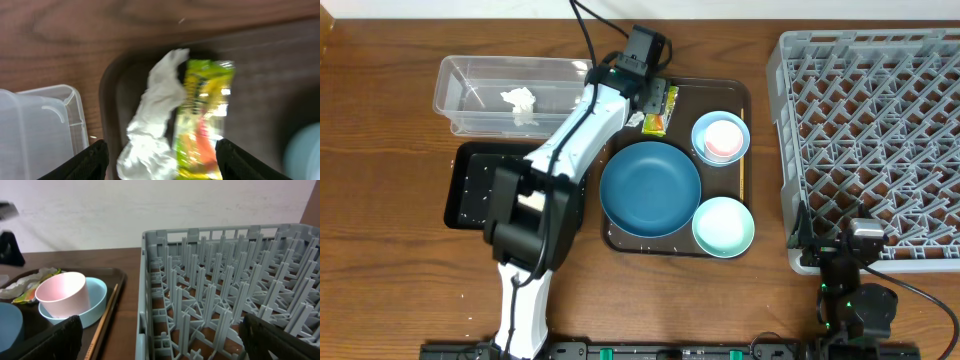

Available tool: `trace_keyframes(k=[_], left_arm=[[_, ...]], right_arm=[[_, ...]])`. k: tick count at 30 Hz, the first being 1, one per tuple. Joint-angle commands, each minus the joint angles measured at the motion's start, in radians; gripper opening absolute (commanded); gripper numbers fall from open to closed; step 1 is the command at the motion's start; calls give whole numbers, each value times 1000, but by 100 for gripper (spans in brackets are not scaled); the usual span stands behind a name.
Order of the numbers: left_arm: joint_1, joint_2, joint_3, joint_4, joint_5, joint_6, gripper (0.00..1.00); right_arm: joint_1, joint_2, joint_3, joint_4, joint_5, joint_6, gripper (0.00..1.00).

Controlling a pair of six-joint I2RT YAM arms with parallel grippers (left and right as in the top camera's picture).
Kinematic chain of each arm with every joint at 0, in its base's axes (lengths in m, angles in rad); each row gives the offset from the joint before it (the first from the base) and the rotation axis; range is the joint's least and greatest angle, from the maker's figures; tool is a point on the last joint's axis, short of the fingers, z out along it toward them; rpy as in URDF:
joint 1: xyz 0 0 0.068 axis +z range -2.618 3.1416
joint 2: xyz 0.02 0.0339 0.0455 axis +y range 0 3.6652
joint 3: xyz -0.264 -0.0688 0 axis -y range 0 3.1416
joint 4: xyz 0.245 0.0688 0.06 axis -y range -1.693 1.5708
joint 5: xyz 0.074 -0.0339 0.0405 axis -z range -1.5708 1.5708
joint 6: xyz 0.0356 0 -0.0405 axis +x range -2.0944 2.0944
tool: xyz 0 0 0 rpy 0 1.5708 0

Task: Sort waste into correct bins and load items into the dishwasher rack
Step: 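Grasp the second tissue and wrapper with the left gripper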

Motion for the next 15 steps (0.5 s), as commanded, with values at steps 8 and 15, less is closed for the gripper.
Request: trace_keyframes(k=[8,15], left_arm=[[6,108,-4,22,-51,18,66],[3,143,-4,2,-51,17,52]], right_arm=[[-5,-2,-1,-4,-3,-12,99],[-5,-2,-1,-4,-3,-12,99]])
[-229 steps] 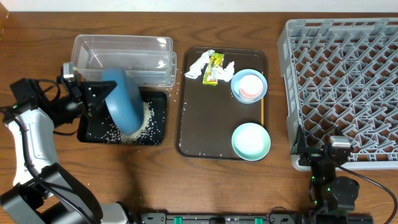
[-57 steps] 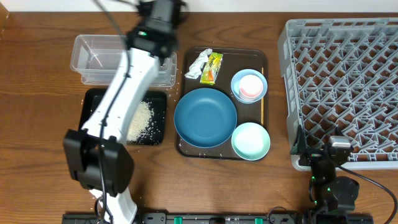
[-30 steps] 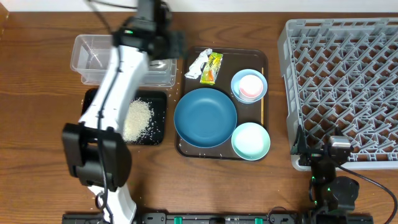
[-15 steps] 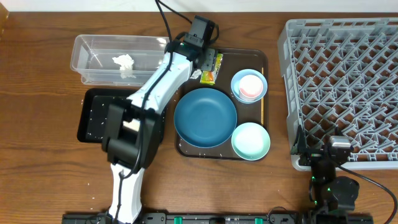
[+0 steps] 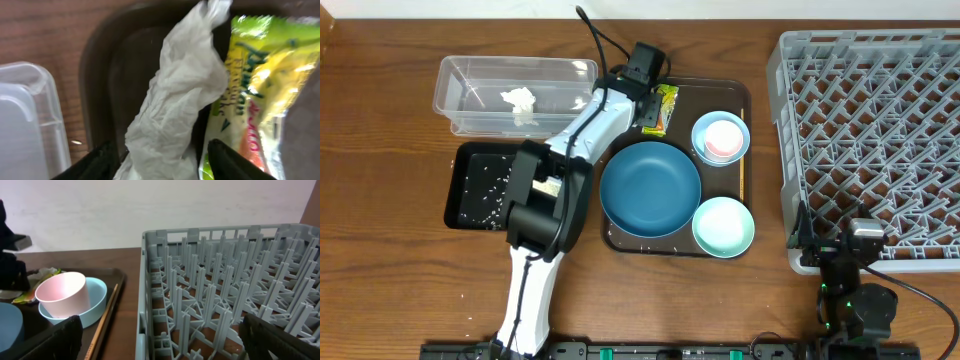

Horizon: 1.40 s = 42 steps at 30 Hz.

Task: Sort waste into correct bins and load items into the dishwasher rack
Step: 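Grasp the second tissue and wrapper with the left gripper, then drop the tissue into the clear plastic bin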

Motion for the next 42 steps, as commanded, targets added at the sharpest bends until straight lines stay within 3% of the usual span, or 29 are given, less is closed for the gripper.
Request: trace_keyframes(k=[1,2,4,15,20,24,27,30,33,40,42], left_arm=[[-2,19,-4,-15,-17,13,46],[-2,13,-4,-16,-17,13,35],[-3,0,-3,-16,-17,13,24],[-13,-251,-3,-32,-17,-15,7],[15,-395,-4,-56,-66,-68,7],[78,-459,-4,-109,-203,-206,7],[155,-465,-4,-173,-234,-365,9],[230,-447,-4,-266,-234,-609,10],[290,-419,-4,-334,-223,-813,22],[331,-346,-4,-260,-223,-847,24],[331,-333,-4,-232,-222,-841,38]], right_arm=[[-5,-2,-1,-4,-3,-12,99],[-5,-2,-1,-4,-3,-12,99],[-5,-2,-1,-4,-3,-12,99],[-5,-2,-1,-4,-3,-12,99],[-5,-2,-1,-4,-3,-12,99],[-5,-2,-1,-4,-3,-12,99],[-5,-2,-1,-4,-3,-12,99],[-5,-2,-1,-4,-3,-12,99],[-5,-2,-1,-4,-3,-12,99],[-5,-2,-1,-4,-3,-12,99],[-5,-2,-1,-4,-3,-12,99]])
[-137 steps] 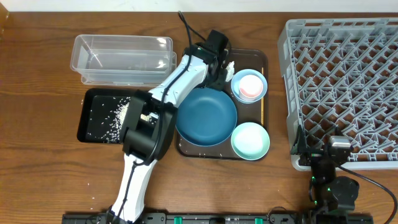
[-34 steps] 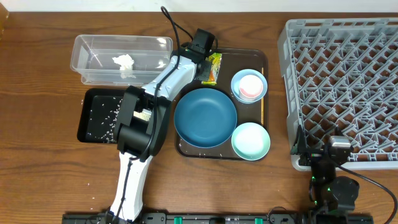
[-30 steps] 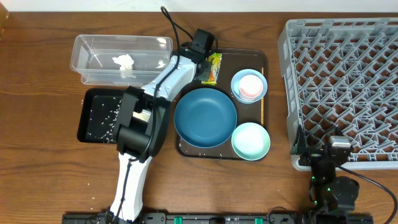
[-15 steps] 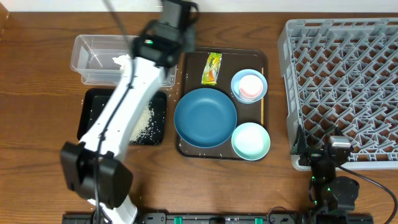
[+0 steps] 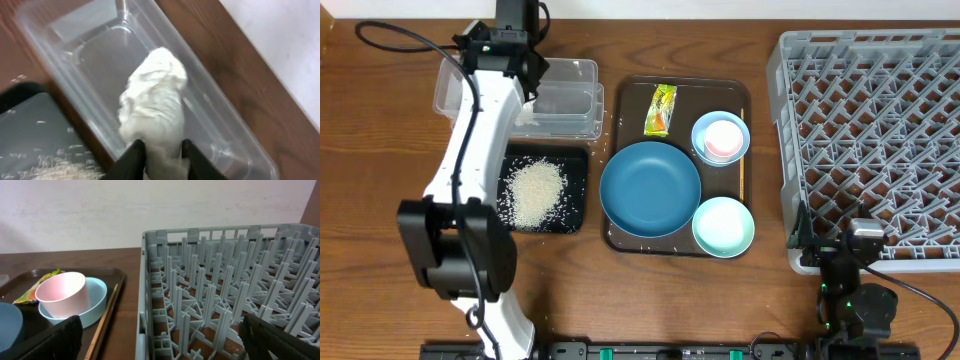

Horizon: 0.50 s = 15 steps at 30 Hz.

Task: Sort waste into correct bins and load items into the dishwasher rack
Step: 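Drop the tissue into the clear plastic bin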

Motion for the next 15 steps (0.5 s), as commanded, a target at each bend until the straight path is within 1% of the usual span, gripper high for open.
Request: trace_keyframes(k=[1,2,4,6,10,12,15], left_arm=[[-3,23,2,18,-12,-54,52],[-2,23,2,19,-2,-53,65],[-2,18,2,18,39,-53,81],[-2,12,2,18,73,-48,83],[-10,-32,3,31,188,106,83],[-24,-63,3,58,315,229,82],[-79,-98,3,106,608,492,83]], right_arm=[[-5,-2,-1,-4,-3,-12,99],[-5,-2,-1,-4,-3,-12,99],[-5,-2,-1,-4,-3,-12,99],[-5,-2,-1,-4,-3,-12,99],[-5,-2,-1,-4,-3,-12,99],[-5,-2,-1,-4,-3,-12,99],[-5,-2,-1,-4,-3,-12,99]])
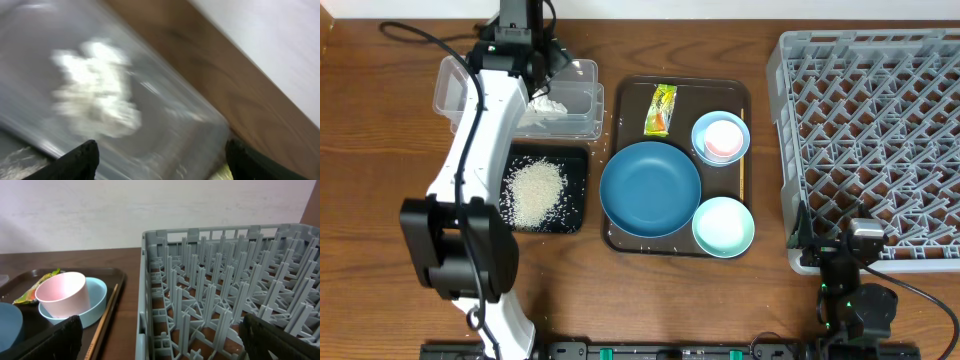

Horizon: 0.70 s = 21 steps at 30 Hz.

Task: Sort waste into correct bins and load items into the dishwasher rack
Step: 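Drop the tissue into the clear plastic bin, then grasp the yellow-green wrapper and place it into the clear bin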

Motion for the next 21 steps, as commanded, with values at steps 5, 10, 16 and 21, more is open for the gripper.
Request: trace_keyframes(k=[5,10,16,21], left_arm=[[-196,-51,3,65,317,494,82],[-300,54,3,127,190,505,83],[-335,201,3,212,67,504,82],[-335,294,3,256,43,505,83]], right_arm=[[-5,-2,-1,-4,-3,-12,99],[-5,-2,-1,-4,-3,-12,99],[-5,-2,-1,-4,-3,-12,99],[-5,-2,-1,-4,-3,-12,99]])
